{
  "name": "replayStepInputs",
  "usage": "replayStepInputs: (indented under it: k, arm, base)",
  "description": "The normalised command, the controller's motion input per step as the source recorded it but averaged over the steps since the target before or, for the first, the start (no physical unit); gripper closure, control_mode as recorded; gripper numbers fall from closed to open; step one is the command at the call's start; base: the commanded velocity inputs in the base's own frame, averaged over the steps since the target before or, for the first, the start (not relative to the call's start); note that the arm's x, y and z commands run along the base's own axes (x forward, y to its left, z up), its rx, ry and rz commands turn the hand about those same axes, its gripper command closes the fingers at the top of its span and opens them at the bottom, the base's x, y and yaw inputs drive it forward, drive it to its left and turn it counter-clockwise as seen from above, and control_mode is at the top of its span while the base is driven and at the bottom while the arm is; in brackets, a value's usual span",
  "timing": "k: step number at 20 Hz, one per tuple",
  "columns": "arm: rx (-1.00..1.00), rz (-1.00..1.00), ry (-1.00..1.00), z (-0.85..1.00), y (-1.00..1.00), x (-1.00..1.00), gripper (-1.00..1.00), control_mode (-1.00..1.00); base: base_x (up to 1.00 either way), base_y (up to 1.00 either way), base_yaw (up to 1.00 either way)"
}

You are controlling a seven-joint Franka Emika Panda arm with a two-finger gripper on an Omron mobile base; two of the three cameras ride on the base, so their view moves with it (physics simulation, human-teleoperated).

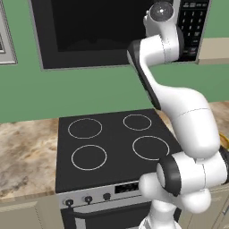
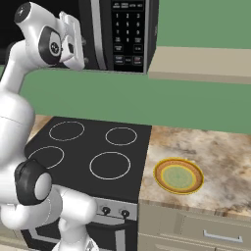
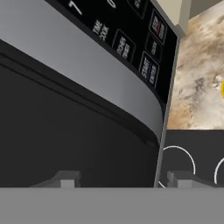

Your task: Pick the eggplant from the counter and place it in the microwave. Then turn on the microwave.

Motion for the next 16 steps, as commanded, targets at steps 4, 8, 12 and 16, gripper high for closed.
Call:
replayStepInputs:
  k: [4,8,12,16]
  arm:
    - [0.0,0.0,0.03,-0.04,-0.05,0.51,-1.0,-1.0]
    - [0.0,0.0,0.01,-0.11,-0.02,0.24,-1.0,-1.0]
    - [0.0,0.03,-0.04,-0.06,0.01,-0.06,-1.0,-1.0]
    - [0.0,0.01,-0.03,0.0,0.01,-0.28,-1.0,-1.0]
  base:
    - [0.0,0.0,0.0]
    - [0.0,0.0,0.0]
    - [0.0,0.0,0.0]
    - [0.0,0.0,0.0]
